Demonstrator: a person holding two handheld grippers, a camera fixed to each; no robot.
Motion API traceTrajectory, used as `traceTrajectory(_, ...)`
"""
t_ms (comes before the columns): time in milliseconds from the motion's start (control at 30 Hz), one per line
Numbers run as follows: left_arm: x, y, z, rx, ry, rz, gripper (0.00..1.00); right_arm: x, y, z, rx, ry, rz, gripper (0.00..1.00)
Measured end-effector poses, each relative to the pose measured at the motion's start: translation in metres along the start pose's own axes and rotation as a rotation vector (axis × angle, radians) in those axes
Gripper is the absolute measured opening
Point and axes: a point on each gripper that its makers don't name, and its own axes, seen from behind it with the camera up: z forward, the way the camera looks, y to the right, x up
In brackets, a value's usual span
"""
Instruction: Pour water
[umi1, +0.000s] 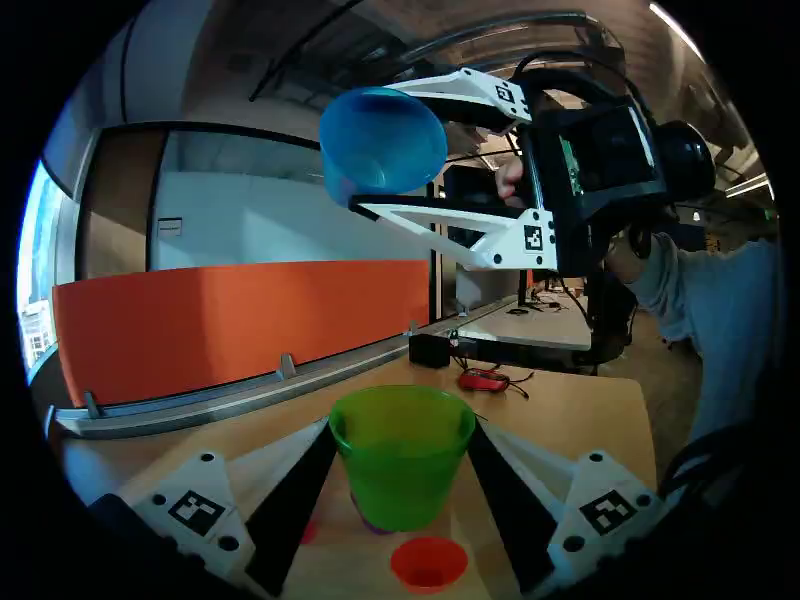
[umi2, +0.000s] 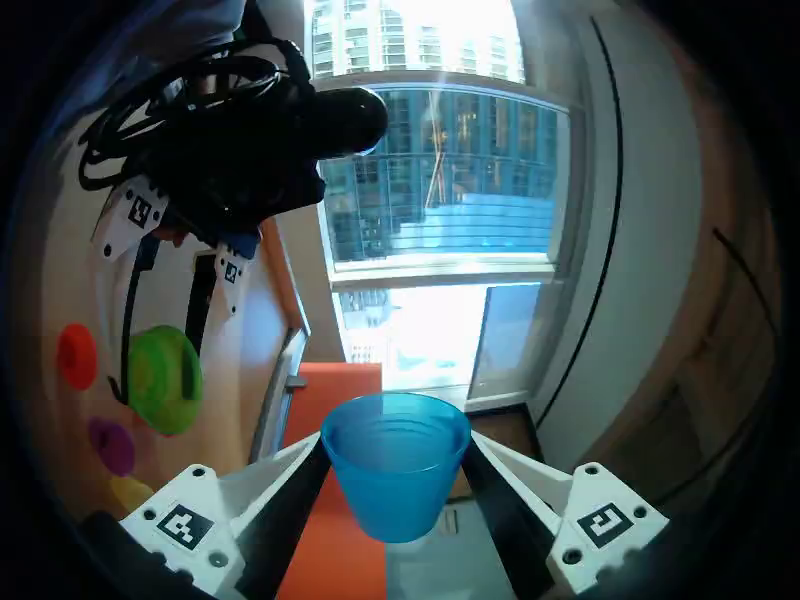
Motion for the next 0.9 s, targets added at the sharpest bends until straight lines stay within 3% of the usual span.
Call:
traceTrajectory(233, 0.002, -0.002, -0.003, 0.008, 0.004, 0.002, 0.87, -0.001, -0.007, -0.003, 0.005, 0.002, 0.206, 0.91)
traceTrajectory(900, 0.010, -0.007, -0.007, 0.026, 0.012, 0.016, 0.87, 0.000, -0.024, -0.018, 0.013, 0.022, 0.887, 0.90)
